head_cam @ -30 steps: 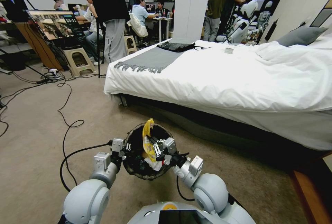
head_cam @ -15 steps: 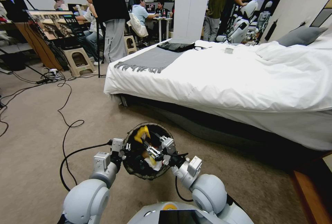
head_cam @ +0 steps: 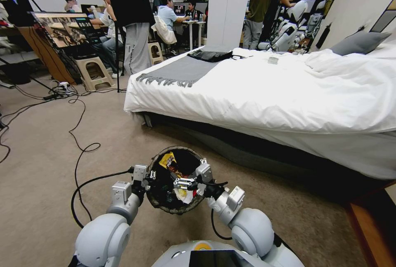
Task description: Pick up the trash bin, then pick up the garbage from the floor and place it into the trash bin.
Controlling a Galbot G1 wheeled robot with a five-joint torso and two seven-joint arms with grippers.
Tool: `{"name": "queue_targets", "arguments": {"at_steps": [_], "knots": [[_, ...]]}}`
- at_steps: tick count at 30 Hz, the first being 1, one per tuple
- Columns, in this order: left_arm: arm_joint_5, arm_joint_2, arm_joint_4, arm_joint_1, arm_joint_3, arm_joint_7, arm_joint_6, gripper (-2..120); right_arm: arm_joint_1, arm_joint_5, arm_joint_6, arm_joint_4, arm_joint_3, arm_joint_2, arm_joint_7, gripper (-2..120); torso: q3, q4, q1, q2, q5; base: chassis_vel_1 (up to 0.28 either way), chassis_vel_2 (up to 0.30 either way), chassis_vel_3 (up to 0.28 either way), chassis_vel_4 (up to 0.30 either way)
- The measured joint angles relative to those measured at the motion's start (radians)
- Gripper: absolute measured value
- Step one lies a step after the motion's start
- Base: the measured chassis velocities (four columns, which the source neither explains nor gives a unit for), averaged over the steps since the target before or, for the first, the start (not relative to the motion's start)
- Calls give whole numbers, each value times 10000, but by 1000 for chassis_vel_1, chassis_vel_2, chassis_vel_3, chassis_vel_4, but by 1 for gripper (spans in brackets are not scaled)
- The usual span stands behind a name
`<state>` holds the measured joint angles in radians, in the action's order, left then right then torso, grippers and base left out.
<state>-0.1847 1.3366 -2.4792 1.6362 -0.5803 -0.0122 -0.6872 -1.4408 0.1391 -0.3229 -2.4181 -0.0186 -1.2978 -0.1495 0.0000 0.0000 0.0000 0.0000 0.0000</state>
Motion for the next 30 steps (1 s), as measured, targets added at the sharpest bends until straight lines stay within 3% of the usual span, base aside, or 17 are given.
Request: {"name": "queue_targets", "arguments": {"at_steps": [7, 16, 22, 25, 30], "knots": [[-19, -13, -35, 26, -69, 0, -1, 1, -339, 8, 184, -785, -700, -65, 170, 100, 0, -1, 0, 0, 0, 0, 0, 0, 0], [-20, 18, -43, 54, -172, 0, 47, 1, -1051, -146, 1691, -829, -2032, -364, 2380, 100, 0, 0, 0, 0, 0, 0, 0, 0, 0], [-53, -36, -120, 93, -300, 0, 70, 1, -2116, -751, 3371, -302, -3294, -745, 2043, 100, 0, -1, 0, 0, 1, 0, 0, 0, 0], [-60, -22, -138, 135, -345, -30, 95, 1, -3050, -958, 4496, 39, -4462, -983, 1694, 100, -1, -2, 0, 0, 1, 0, 0, 0, 0], [-57, -4, -146, 151, -350, -47, 112, 1, -3676, -949, 5075, 234, -5092, -1218, 1653, 100, -1, -1, 0, 0, 0, 0, 0, 0, 0]]}}
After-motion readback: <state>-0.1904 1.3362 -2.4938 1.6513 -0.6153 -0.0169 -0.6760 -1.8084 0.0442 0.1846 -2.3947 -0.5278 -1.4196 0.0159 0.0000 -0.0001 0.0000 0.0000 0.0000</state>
